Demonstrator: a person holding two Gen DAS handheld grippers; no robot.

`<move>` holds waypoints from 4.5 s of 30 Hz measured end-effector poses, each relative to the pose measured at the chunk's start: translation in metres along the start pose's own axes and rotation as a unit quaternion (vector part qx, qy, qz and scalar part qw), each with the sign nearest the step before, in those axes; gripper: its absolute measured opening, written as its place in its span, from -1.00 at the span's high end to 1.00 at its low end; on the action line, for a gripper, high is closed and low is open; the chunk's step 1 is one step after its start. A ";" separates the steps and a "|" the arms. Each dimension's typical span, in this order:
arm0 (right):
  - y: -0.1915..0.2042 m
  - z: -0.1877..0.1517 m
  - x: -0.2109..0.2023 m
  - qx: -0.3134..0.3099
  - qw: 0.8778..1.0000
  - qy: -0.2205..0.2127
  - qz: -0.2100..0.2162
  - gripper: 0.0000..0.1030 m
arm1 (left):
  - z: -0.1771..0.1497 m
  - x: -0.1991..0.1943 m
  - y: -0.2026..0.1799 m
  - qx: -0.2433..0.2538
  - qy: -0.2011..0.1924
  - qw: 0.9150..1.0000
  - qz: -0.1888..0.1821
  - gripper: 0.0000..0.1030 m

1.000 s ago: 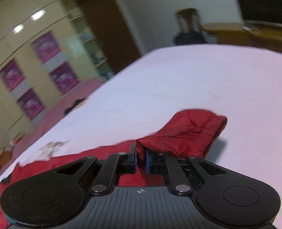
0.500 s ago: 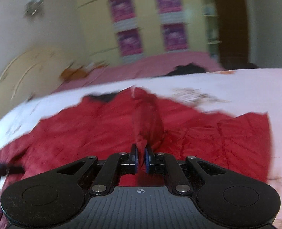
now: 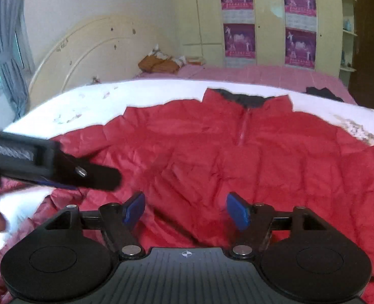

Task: Fold large clothes
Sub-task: 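Fold the sleeve across the jacket body with the right gripper and release, then move the left gripper to the other red sleeve cuff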

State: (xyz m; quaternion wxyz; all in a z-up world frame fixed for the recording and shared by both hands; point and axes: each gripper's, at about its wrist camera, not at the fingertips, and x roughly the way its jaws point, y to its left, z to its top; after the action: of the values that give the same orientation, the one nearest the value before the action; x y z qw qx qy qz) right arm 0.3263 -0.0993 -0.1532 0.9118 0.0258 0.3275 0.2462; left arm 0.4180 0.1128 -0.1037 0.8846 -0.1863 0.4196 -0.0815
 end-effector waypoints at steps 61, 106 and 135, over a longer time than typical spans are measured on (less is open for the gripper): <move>-0.220 0.003 -0.001 0.119 0.977 0.065 -0.161 0.54 | 0.014 0.048 0.007 0.080 -0.008 0.990 0.117 0.59; -0.227 0.024 0.026 0.091 0.980 0.067 -0.164 0.84 | 0.022 0.088 -0.023 0.154 -0.015 0.976 0.152 -0.04; -0.187 0.016 -0.032 0.100 0.974 0.057 -0.197 0.83 | 0.014 0.075 -0.035 0.243 -0.024 0.950 0.197 -1.00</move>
State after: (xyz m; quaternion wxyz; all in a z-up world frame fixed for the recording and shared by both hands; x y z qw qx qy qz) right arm 0.3954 -0.2762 -0.1606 0.9152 0.0382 0.4002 0.0290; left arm 0.4767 0.0619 -0.1345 0.9113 0.1186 0.3944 -0.0005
